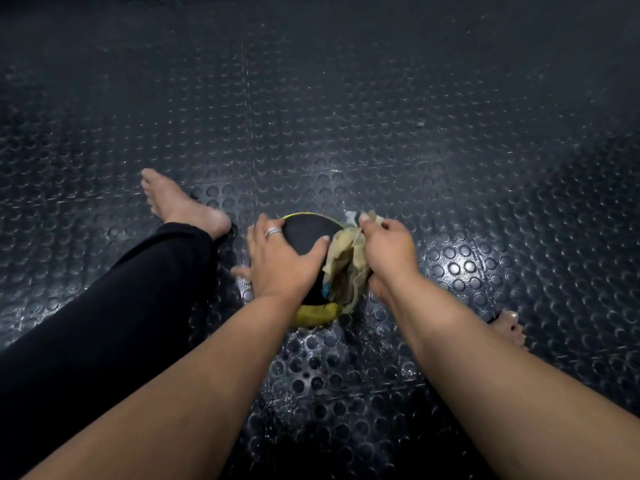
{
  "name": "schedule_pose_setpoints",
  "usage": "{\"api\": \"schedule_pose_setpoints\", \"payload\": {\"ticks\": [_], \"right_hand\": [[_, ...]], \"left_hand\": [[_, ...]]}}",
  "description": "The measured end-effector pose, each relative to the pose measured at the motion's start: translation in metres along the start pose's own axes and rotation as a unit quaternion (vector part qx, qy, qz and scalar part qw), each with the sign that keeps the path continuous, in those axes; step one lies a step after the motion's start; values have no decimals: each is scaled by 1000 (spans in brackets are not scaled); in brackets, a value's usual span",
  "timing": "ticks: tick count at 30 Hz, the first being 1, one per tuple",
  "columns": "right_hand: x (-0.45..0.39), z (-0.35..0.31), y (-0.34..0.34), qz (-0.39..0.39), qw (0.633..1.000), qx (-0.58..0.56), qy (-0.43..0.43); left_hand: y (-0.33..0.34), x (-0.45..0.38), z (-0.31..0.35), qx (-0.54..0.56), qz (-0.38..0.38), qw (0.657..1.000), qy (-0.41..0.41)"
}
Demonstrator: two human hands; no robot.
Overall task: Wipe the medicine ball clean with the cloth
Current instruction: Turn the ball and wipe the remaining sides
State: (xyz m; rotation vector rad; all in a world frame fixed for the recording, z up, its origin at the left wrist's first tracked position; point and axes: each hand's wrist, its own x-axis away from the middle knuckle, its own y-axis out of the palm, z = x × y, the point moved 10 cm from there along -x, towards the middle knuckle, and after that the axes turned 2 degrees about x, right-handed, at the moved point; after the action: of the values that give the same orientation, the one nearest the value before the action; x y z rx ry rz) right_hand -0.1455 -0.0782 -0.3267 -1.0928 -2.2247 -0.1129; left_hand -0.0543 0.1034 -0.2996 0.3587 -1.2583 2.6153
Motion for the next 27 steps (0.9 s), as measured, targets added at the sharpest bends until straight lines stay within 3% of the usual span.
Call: {"api": "schedule_pose_setpoints", "payload": {"ticks": [4, 9, 12, 15, 20, 27], "right_hand": [[5, -38, -2, -49, 998, 19, -23], [16, -119, -43, 57, 962, 159, -215], [29, -96, -15, -3, 939, 245, -240], [49, -60, 8, -53, 930, 256, -259], [85, -50, 17, -68, 889, 327, -314], [41, -25, 4, -20, 947, 236, -218]], "left_hand": [[3, 13, 12, -29, 25, 998, 59], [6, 16, 13, -32, 18, 996, 87], [2, 12, 11, -11, 17, 997, 76], [0, 12, 10, -6, 11, 997, 80], [-7, 1, 6, 12, 6, 1000, 14], [-6, -11, 15, -6, 19, 1000, -5]]}}
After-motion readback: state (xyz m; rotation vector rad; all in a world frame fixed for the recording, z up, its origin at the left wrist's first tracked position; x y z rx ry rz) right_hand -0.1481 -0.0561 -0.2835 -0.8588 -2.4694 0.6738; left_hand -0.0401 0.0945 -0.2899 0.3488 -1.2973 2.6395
